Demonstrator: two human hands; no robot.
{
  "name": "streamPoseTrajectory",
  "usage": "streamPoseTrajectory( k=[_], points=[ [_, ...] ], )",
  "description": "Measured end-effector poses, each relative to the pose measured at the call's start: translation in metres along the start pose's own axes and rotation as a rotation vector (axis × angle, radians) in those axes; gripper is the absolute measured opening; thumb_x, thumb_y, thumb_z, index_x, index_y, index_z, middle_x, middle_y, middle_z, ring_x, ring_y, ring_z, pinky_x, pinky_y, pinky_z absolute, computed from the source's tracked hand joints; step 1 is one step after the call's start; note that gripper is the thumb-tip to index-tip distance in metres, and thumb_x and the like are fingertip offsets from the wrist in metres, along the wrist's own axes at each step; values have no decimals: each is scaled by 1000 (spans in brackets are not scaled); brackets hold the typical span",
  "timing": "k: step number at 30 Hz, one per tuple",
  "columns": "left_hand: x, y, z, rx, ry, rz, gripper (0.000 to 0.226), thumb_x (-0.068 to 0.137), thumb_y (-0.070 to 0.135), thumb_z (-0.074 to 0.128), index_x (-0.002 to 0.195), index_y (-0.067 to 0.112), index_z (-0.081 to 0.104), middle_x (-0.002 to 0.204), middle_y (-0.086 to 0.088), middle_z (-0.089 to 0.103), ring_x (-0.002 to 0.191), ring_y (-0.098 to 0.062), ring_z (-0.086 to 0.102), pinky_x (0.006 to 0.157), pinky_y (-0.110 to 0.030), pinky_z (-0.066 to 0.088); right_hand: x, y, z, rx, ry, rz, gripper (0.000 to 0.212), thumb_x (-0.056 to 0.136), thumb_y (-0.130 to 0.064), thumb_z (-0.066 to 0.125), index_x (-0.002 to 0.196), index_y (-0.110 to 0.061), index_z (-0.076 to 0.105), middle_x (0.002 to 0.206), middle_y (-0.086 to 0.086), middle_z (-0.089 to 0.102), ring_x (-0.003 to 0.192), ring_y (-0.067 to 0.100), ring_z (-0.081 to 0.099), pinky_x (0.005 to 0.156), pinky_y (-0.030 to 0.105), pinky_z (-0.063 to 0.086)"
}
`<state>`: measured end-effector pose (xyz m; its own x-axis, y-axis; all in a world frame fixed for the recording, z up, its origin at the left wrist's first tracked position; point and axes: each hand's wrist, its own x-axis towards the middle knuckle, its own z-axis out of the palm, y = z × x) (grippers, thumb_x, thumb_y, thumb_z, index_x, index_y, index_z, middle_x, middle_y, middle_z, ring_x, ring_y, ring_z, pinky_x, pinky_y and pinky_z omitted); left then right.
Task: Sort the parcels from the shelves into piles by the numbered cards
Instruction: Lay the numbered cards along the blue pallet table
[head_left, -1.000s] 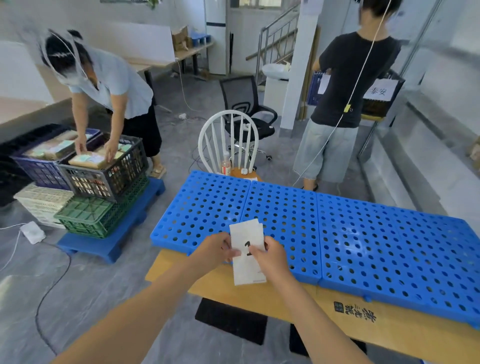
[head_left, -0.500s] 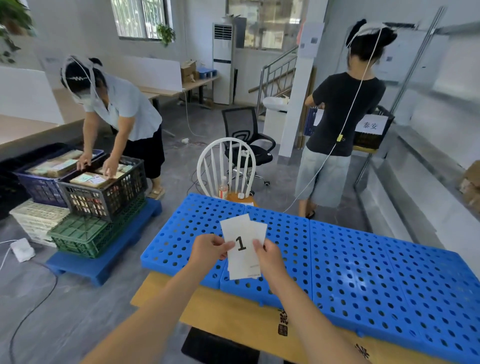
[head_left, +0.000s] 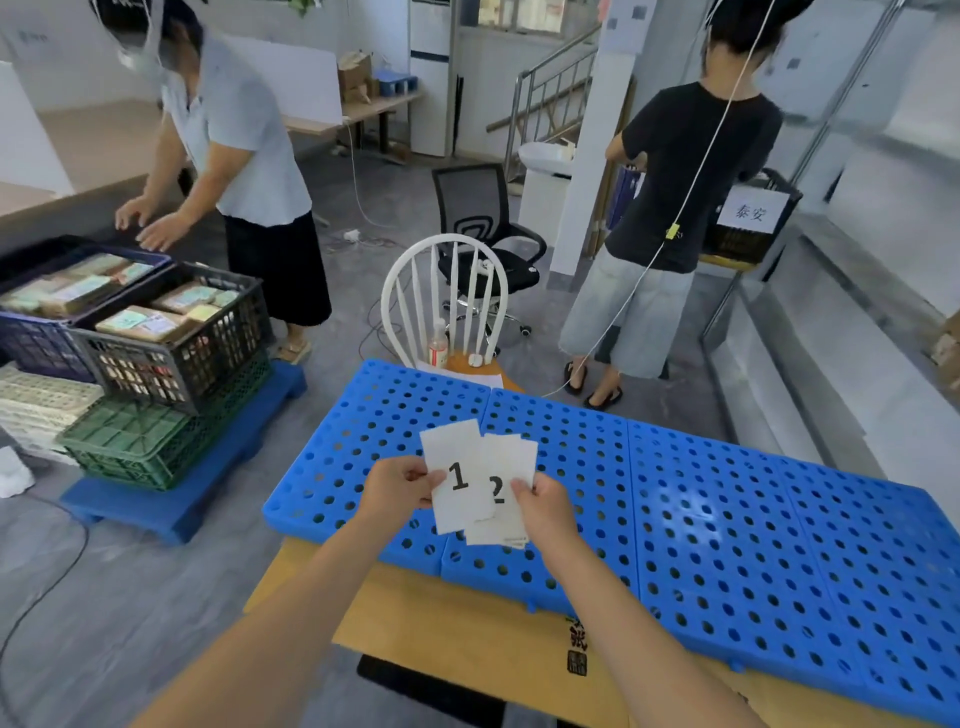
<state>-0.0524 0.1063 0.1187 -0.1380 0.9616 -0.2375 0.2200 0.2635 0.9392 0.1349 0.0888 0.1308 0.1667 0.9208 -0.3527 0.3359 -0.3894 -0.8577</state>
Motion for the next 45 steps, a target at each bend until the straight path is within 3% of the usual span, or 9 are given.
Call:
streamPoseTrajectory(
  k=[5, 9, 12, 14, 20, 32, 37, 42, 45],
  points=[
    [41, -35, -45, 226, -40, -82, 24, 82, 22, 75, 70, 3, 66, 70, -12, 70, 65, -17, 66, 62, -21, 55, 23, -9, 23, -39, 4, 82, 26, 100, -23, 45, 84, -6, 57, 80, 12, 60, 68, 21, 55, 60, 29, 43],
    [75, -56, -68, 314, -66, -123, 23, 83, 20, 75, 73, 1, 64, 73, -11, 69, 64, -17, 63, 57, -20, 51, 46, -16, 41, -25, 40, 130, 22, 101, -22, 44, 100, -6, 60, 105, 16, 66, 95, 32, 64, 79, 44, 53],
    [98, -72, -79, 371, -135, -136, 25, 82, 18, 75, 73, 0, 62, 66, -8, 63, 58, -15, 55, 61, -26, 52, 59, -17, 55, -35, 44, 173, 20, 102, -20, 43, 102, -9, 60, 105, 13, 66, 86, 23, 62, 70, 35, 51],
    [112, -82, -87, 422, -166, -145, 27, 82, 20, 76, 70, 4, 57, 64, -6, 60, 57, -15, 54, 63, -29, 52, 66, -18, 65, -36, 33, 200, 21, 102, -19, 42, 104, -8, 60, 106, 11, 66, 89, 24, 62, 77, 38, 52],
    [133, -105, -98, 576, -269, -148, 40, 85, 22, 72, 66, 13, 38, 65, -3, 38, 58, -16, 36, 55, -23, 28, 78, -22, 91, -63, 42, 231, 16, 102, -19, 41, 101, -14, 57, 100, 6, 63, 88, 23, 60, 84, 42, 52],
    [147, -122, -100, 740, -244, -121, 42, 81, 29, 75, 68, 17, 37, 63, 2, 37, 52, -11, 34, 49, -23, 24, 78, 0, 95, -40, 26, 299, 25, 101, -19, 43, 110, -4, 61, 103, 8, 66, 94, 25, 64, 83, 42, 54],
    [131, -81, -83, 559, -105, -42, 30, 88, 35, 65, 93, 10, 49, 86, -2, 49, 70, -14, 48, 53, -20, 34, 76, -9, 86, 1, 54, 275, 24, 102, -20, 42, 110, -7, 60, 103, 7, 66, 93, 25, 64, 85, 43, 54],
    [108, -27, -17, 307, -353, 37, 48, 84, 56, 61, 78, 9, 57, 74, -15, 60, 60, -17, 50, 58, -26, 41, 65, -13, 74, -5, 112, 226, 23, 100, -22, 43, 109, -9, 60, 103, 6, 65, 88, 20, 62, 70, 31, 50],
    [93, -12, 12, 244, -351, 86, 39, 75, 46, 77, 87, 12, 60, 79, -5, 63, 67, -12, 55, 58, -17, 43, 56, -11, 53, 95, 218, 196, 14, 100, -21, 47, 101, -14, 59, 89, 0, 63, 76, 13, 60, 57, 25, 46]
  ],
)
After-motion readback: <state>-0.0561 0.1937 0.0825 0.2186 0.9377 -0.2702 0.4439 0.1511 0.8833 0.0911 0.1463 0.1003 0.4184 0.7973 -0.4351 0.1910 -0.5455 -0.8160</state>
